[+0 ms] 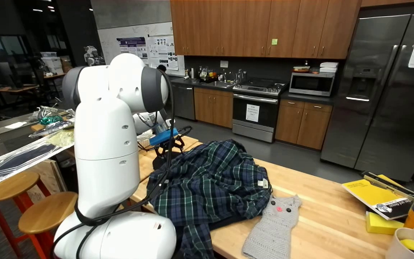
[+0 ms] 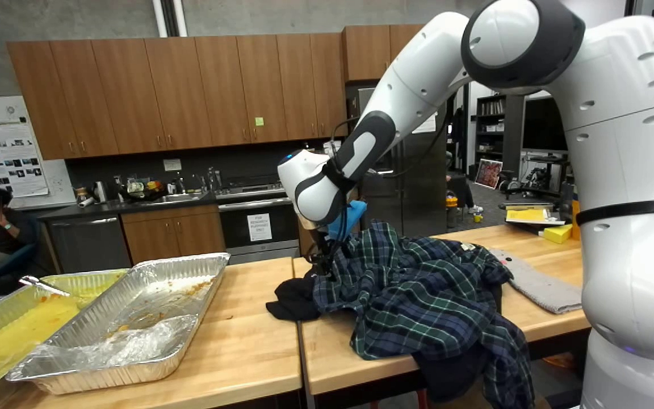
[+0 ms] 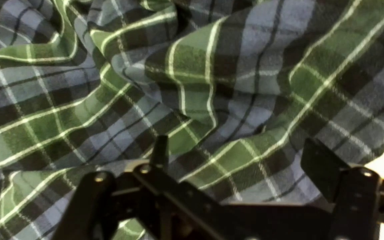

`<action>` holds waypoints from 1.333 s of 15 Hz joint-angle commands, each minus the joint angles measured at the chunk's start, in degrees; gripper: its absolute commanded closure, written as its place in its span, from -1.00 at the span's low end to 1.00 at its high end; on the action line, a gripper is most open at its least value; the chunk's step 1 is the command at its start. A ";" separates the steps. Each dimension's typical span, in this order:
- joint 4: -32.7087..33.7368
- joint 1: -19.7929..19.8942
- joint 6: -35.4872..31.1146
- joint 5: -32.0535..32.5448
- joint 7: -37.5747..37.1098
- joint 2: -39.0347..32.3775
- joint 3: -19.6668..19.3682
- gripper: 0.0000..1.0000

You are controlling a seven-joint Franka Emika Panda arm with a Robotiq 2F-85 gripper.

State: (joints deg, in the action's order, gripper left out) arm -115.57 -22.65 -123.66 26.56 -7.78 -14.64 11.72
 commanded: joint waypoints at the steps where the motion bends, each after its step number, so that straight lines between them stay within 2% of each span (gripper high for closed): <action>1: -3.11 1.84 -7.87 0.55 -5.00 2.24 -0.47 -1.00; 6: -5.34 2.67 -16.18 5.16 -10.75 1.01 -3.39 -1.00; 12: -6.60 3.48 -26.79 11.54 -9.27 -1.61 -5.43 -1.00; 18: -2.82 2.24 -28.35 12.70 -6.25 -5.60 -5.62 -1.00; 19: -2.23 2.11 -28.36 12.86 -5.97 -6.18 -5.88 -0.50; 20: -1.93 2.11 -28.40 12.61 -5.71 -6.51 -5.92 -0.48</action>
State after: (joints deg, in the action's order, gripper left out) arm -119.50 -20.23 -151.61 38.11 -14.67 -19.54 6.48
